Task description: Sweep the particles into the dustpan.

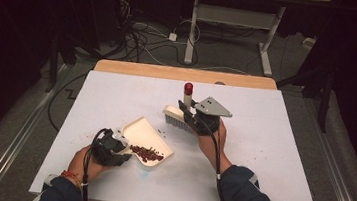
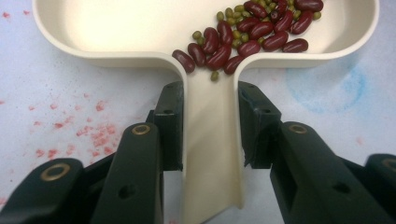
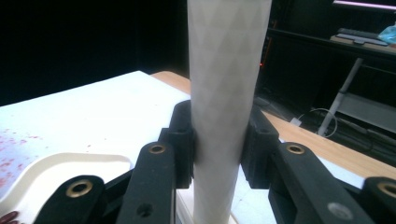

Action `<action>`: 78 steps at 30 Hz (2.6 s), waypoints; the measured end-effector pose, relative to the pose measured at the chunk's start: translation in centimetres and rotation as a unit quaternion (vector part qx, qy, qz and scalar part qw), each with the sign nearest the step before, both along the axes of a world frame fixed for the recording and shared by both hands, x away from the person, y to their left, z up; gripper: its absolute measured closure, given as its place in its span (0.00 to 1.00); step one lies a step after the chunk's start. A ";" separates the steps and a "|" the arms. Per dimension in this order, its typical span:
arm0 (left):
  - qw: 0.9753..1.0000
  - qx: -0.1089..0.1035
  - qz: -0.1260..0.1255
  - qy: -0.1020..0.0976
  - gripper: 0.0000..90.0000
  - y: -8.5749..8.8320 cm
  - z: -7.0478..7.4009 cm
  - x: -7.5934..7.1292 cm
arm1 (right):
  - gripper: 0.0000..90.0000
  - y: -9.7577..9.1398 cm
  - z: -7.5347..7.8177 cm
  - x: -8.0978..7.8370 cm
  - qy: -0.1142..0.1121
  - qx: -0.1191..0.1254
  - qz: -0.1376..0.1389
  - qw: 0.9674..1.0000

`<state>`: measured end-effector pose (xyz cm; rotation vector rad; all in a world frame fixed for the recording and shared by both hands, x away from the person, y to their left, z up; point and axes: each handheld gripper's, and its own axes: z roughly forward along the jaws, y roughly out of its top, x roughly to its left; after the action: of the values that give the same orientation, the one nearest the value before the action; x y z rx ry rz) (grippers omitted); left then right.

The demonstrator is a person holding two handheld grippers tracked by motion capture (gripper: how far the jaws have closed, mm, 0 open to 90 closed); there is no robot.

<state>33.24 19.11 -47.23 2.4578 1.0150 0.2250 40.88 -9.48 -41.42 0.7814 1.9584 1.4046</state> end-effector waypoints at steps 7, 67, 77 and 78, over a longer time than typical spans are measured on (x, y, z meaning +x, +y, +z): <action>1.000 -0.003 0.005 0.005 0.70 -0.1 0.0 0.2 | 0.78 0.8 0.1 -1.0 0.012 0.009 0.027 1.000; 1.000 0.004 0.022 0.013 0.71 1.3 0.2 0.3 | 0.78 2.4 2.0 -5.9 -0.035 0.007 0.080 0.996; 0.999 -0.002 0.030 0.016 0.70 1.9 0.1 0.4 | 0.78 -3.4 4.2 -6.0 -0.026 0.016 0.052 0.998; 0.999 0.001 0.030 0.015 0.70 1.9 0.1 0.4 | 0.78 -4.2 4.3 -6.1 -0.021 0.014 0.048 0.999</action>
<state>33.60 20.97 -47.11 2.4414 1.1025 0.2088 34.80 -13.72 -37.08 0.6711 1.9713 1.4950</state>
